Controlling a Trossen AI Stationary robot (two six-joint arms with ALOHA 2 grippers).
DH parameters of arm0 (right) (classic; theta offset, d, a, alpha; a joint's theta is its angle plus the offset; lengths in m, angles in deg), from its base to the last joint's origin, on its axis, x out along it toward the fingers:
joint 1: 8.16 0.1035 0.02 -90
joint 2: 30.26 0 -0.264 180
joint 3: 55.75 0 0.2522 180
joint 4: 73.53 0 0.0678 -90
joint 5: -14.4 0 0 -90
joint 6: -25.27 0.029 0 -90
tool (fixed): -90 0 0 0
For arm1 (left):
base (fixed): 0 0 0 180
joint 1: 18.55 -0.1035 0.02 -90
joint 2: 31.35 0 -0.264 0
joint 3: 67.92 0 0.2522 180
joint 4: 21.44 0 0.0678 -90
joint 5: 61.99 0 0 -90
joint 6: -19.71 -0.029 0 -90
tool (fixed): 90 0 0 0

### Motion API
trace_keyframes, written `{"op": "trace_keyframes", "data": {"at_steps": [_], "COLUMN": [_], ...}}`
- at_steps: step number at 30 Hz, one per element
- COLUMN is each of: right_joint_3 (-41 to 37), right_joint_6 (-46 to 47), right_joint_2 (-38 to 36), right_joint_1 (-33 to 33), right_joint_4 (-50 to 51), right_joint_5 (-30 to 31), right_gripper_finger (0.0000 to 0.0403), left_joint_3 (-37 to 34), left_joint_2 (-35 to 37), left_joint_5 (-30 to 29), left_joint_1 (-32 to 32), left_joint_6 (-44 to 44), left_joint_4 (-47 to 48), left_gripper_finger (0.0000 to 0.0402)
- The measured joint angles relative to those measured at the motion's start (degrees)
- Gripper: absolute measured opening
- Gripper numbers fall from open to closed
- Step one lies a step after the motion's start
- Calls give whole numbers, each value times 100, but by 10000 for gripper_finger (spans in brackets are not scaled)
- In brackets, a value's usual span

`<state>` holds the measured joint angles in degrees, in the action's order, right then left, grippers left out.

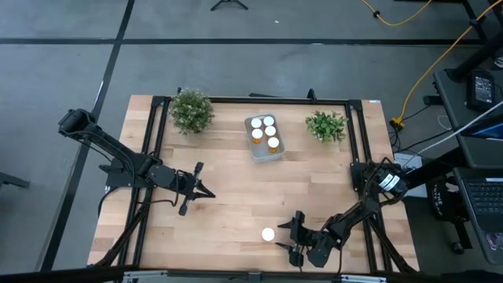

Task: Pick and place pill bottles into a basket
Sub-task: Put the orange pill bottle into the gray bin

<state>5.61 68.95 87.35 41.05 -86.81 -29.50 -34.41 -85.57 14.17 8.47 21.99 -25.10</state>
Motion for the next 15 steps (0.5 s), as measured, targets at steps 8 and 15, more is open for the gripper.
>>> {"op": "trace_keyframes", "data": {"at_steps": [8, 15], "right_joint_3": [585, 831], "right_joint_6": [-789, -805], "right_joint_2": [379, 438], "right_joint_1": [-294, -380], "right_joint_4": [171, 458], "right_joint_5": [-243, -298], "right_gripper_finger": [304, 304], "left_joint_3": [0, 0], "left_joint_2": [0, 0], "left_joint_5": [-4, -4], "left_joint_1": [-2, -2], "left_joint_6": [-1, 0], "left_joint_4": [24, 98], "left_gripper_finger": [3, 3]}}
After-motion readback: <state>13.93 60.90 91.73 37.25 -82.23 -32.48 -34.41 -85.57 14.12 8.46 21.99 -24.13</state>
